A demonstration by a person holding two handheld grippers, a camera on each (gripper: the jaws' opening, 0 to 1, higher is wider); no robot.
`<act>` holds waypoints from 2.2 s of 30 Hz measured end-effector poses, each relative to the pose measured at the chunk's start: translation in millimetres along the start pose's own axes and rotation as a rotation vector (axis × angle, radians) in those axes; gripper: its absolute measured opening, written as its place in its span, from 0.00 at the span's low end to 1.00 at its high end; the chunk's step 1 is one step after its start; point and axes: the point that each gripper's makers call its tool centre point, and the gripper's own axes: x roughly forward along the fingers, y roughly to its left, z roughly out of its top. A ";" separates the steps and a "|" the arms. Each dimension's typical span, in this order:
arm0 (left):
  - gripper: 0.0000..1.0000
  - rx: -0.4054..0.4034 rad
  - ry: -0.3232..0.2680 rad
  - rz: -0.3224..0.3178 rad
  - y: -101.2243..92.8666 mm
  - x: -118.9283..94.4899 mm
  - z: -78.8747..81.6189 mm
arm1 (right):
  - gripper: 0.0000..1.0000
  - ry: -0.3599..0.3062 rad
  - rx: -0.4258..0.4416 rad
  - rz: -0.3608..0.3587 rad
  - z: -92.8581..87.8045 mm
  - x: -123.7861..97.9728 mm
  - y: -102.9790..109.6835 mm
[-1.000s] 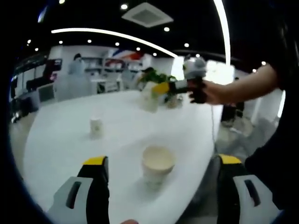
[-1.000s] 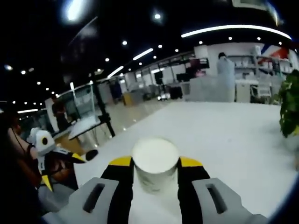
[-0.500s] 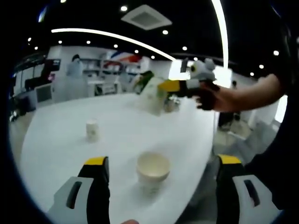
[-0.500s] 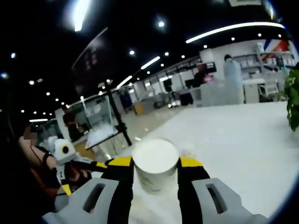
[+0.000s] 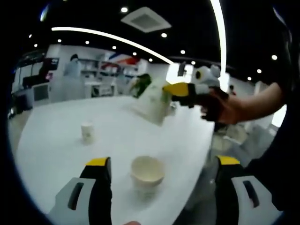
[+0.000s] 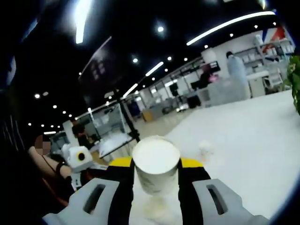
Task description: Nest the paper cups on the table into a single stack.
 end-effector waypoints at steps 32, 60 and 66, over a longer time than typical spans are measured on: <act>0.67 -0.154 -0.170 -0.127 -23.5 9.2 45.2 | 0.33 -0.047 0.210 0.107 -20.9 6.9 30.2; 0.30 -0.278 -0.279 -0.174 -13.7 -11.0 61.8 | 0.33 -0.075 0.478 0.224 -33.7 9.3 38.2; 0.22 -0.298 -0.281 -0.171 -11.4 -13.7 62.5 | 0.33 -0.074 0.516 0.249 -35.7 9.8 41.2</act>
